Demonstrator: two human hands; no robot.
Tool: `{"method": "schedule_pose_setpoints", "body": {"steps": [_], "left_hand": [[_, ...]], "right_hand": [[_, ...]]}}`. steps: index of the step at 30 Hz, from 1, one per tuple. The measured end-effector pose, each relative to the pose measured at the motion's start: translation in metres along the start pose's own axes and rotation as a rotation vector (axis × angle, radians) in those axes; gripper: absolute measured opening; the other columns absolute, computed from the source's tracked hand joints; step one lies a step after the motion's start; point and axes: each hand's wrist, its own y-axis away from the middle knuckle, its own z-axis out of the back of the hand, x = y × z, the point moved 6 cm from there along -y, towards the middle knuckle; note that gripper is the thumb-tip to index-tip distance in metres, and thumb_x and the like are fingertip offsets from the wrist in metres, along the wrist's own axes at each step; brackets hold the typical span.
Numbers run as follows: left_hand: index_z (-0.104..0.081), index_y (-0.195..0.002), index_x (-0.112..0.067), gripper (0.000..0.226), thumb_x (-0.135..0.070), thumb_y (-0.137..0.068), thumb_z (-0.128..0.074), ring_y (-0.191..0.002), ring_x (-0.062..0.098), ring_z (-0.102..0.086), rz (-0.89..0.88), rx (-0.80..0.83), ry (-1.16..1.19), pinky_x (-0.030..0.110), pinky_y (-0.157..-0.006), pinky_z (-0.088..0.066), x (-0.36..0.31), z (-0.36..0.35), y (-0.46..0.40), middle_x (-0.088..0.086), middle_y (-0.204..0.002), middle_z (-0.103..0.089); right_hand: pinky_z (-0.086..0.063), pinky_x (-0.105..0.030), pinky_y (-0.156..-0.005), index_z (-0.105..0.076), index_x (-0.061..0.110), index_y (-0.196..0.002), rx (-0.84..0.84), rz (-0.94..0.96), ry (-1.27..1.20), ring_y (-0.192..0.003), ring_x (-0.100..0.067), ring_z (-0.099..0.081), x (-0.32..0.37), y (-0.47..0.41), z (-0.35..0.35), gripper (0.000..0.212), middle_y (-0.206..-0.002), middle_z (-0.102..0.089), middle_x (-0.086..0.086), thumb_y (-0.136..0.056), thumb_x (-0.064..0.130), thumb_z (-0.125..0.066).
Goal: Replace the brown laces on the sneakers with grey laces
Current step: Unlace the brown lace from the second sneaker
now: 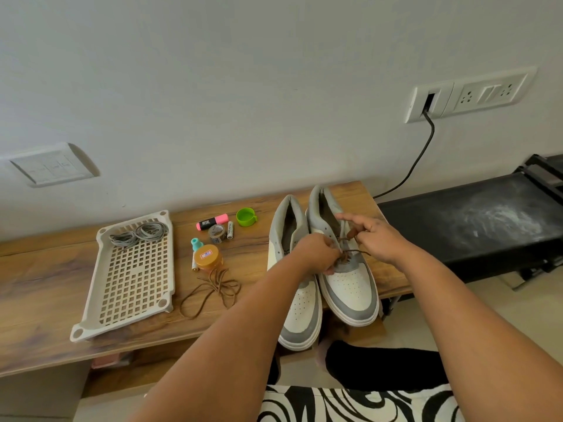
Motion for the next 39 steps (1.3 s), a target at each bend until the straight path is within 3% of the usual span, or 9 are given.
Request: {"method": "schedule_pose_setpoints", "body": {"steps": [3,6,12,18,21,23,25,31,39], "left_hand": [[-0.06,-0.07,-0.016,0.025,-0.013,-0.095,-0.06,-0.053,0.009,-0.045,-0.11,0.338,0.167,0.019,-0.047,-0.037,-0.015,0.004,0.019,0.001,-0.062,-0.054],[-0.062,-0.066,-0.013,0.032,-0.021,-0.096,-0.059,-0.046,0.007,-0.046,-0.104,0.526,0.235,0.016,-0.047,-0.037,-0.022,0.015,0.041,-0.002,-0.052,-0.053],[-0.065,-0.084,-0.007,0.046,-0.047,-0.098,-0.051,-0.061,0.015,-0.053,-0.033,-0.094,-0.314,0.03,-0.069,-0.049,-0.011,0.024,0.013,0.005,-0.066,-0.057],[-0.066,-0.091,-0.01,0.017,-0.025,-0.095,-0.06,-0.077,0.017,-0.056,-0.14,-0.107,-0.424,0.037,-0.084,-0.055,-0.006,0.013,0.003,0.005,-0.084,-0.062],[-0.063,-0.087,-0.011,0.012,-0.02,-0.092,-0.059,-0.076,0.017,-0.054,-0.181,0.125,-0.483,0.038,-0.08,-0.055,-0.012,0.012,0.014,0.008,-0.086,-0.063],[-0.067,-0.092,-0.011,0.014,-0.023,-0.092,-0.063,-0.072,0.015,-0.056,-0.046,0.426,-0.616,0.027,-0.068,-0.05,-0.004,0.011,0.027,0.006,-0.089,-0.067],[-0.067,-0.088,-0.011,0.013,-0.024,-0.092,-0.064,-0.062,0.009,-0.055,0.082,0.527,-0.748,0.019,-0.059,-0.045,0.004,0.014,0.036,-0.002,-0.079,-0.064],[-0.062,-0.11,-0.008,0.035,-0.038,-0.102,-0.047,-0.084,0.017,-0.057,-0.151,-0.056,-0.674,0.026,-0.073,-0.042,-0.02,0.017,0.02,0.007,-0.097,-0.065],[-0.056,-0.103,-0.012,0.015,-0.022,-0.101,-0.046,-0.079,0.017,-0.05,-0.204,-0.03,-0.628,0.028,-0.07,-0.037,-0.016,0.005,0.013,-0.001,-0.081,-0.052]], "right_hand": [[-0.045,-0.03,-0.09,-0.05,0.056,-0.131,0.005,-0.005,-0.032,-0.116,-0.013,-0.053,-0.001,0.0,0.001,0.058,-0.124,-0.056,0.003,-0.098,0.009,-0.04],[-0.046,-0.033,-0.097,-0.052,0.06,-0.125,-0.007,-0.006,-0.05,-0.119,-0.013,-0.053,-0.001,-0.001,0.001,0.057,-0.129,-0.057,0.001,-0.097,0.011,-0.044],[-0.051,-0.044,-0.094,-0.05,0.057,-0.129,-0.004,-0.001,-0.028,-0.114,-0.028,-0.059,0.004,0.003,0.0,0.055,-0.139,-0.051,-0.004,-0.1,0.011,-0.041],[-0.05,-0.041,-0.094,-0.05,0.055,-0.132,-0.021,0.008,-0.013,-0.104,-0.015,-0.059,0.006,0.006,0.001,0.056,-0.138,-0.05,-0.004,-0.099,0.01,-0.041],[-0.05,-0.041,-0.095,-0.051,0.055,-0.131,-0.01,-0.005,-0.021,-0.109,-0.017,-0.059,0.004,0.003,0.001,0.055,-0.131,-0.05,-0.001,-0.1,0.01,-0.04],[-0.05,-0.038,-0.097,-0.052,0.056,-0.128,0.001,-0.02,-0.052,-0.117,-0.019,-0.055,0.002,0.002,0.0,0.057,-0.122,-0.049,0.003,-0.099,0.009,-0.041],[-0.046,-0.033,-0.099,-0.052,0.054,-0.13,0.015,-0.031,-0.078,-0.123,-0.018,-0.05,0.001,0.0,-0.001,0.057,-0.119,-0.047,0.004,-0.098,0.007,-0.042],[-0.041,-0.026,-0.087,-0.051,0.05,-0.133,0.022,-0.021,-0.097,-0.123,-0.016,-0.049,0.003,0.002,-0.002,0.056,-0.133,-0.052,-0.005,-0.099,0.007,-0.041],[-0.043,-0.03,-0.095,-0.05,0.052,-0.133,0.026,-0.005,-0.06,-0.121,-0.016,-0.051,0.002,0.001,-0.001,0.058,-0.134,-0.054,-0.004,-0.098,0.007,-0.042]]}}
